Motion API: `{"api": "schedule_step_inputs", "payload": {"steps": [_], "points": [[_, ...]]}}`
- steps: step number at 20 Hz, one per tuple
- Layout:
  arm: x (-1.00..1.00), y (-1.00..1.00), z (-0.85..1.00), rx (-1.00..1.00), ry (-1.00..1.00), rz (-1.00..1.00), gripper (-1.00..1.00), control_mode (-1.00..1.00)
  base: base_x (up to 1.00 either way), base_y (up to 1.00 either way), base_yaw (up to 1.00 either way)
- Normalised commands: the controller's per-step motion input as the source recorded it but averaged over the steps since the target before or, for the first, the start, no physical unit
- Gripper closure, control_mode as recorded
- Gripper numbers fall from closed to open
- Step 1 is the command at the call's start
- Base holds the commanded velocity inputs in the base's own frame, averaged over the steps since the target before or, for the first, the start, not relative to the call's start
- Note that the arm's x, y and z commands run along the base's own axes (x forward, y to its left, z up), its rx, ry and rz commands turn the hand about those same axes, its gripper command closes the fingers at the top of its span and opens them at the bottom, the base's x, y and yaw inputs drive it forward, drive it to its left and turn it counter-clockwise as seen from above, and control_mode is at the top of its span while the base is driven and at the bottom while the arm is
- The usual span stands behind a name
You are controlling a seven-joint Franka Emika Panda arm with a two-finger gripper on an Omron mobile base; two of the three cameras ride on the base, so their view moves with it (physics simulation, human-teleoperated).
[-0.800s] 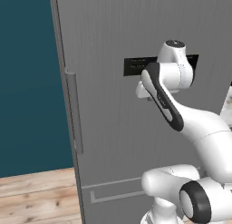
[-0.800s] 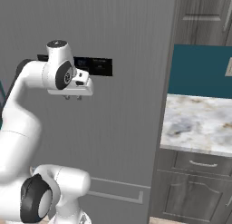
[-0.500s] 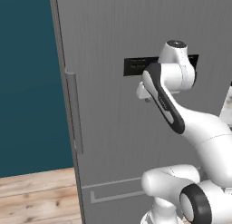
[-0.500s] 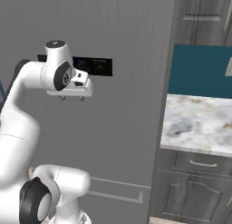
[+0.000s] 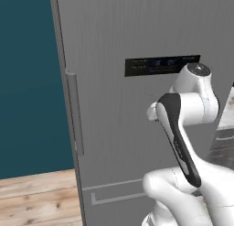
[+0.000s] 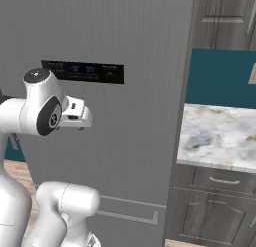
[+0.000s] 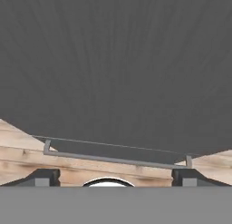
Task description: Take the cakes from the fridge and place them on the empty tray on the dining counter.
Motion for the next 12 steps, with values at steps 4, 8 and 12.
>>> {"api": "schedule_step_inputs", "payload": {"steps": [4, 8, 12], "points": [[-0.53, -0.04, -0.13, 0.00, -0.04, 0.00, -1.00, -1.00, 0.00, 0.00, 0.00], [-0.08, 0.00, 0.00, 0.00, -0.01, 0.00, -1.00, -1.00, 0.00, 0.00, 0.00], [0.00, 0.00, 0.00, 0.00, 0.00, 0.00, -1.00, 1.00, -0.02, 0.00, 0.00]]}}
